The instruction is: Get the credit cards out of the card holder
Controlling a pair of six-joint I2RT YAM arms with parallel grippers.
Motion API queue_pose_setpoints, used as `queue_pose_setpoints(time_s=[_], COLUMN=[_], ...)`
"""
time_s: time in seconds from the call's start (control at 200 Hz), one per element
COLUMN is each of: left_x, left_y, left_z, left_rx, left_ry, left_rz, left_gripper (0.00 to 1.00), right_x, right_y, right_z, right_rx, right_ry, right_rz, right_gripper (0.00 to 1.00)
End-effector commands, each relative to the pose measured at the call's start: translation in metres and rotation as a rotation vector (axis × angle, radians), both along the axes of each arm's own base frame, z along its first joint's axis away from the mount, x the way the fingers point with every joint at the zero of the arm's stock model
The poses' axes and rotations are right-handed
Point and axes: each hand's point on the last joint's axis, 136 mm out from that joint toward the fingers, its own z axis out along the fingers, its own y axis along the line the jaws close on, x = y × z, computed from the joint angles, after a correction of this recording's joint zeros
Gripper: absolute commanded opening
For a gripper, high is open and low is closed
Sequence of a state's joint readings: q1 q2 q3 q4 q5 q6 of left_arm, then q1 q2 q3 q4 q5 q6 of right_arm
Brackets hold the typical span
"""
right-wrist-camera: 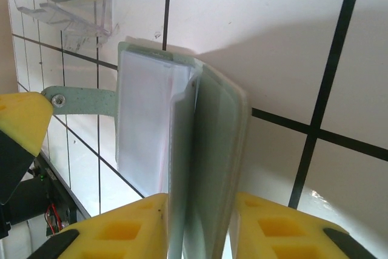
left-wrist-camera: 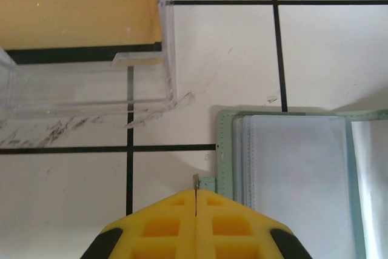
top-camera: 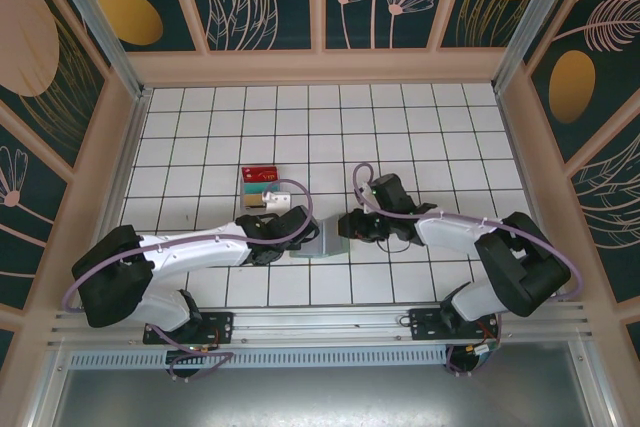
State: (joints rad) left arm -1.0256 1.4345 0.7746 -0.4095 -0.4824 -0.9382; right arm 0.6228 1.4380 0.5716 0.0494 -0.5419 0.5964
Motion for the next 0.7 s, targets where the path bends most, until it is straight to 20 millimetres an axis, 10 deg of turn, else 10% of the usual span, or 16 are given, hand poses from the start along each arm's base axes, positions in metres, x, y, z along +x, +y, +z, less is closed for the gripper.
queue_pose_setpoints(time_s=[0.0, 0.185, 0.365, 0.696], left_x=[0.006, 0.002, 0.0, 0.003], left_y=[0.002, 0.001, -0.001, 0.001], left_z=[0.002, -0.004, -0.003, 0.041], left_rx=[0.029, 0.006, -0.019, -0.087], left_ry=[-0.029, -0.003, 0.007, -0.032], left_rz=[-0.032, -0.018, -0.004, 0.047], left_gripper=[0.0, 0.0, 0.03, 0.65], right_x=[0.011, 0.007, 0.001, 0.005], right_y=[-0.001, -0.003, -0.006, -0.008], right_z=[0.014, 0.014, 0.006, 0.002], right_rx=[-0.004, 0.002, 0.002, 0.0], right_ry=[-0.052, -0.039, -0.019, -0.024], right_rz=[0.0, 0.001, -0.003, -0.036], right_gripper=[0.27, 0.25, 0.0, 0.0])
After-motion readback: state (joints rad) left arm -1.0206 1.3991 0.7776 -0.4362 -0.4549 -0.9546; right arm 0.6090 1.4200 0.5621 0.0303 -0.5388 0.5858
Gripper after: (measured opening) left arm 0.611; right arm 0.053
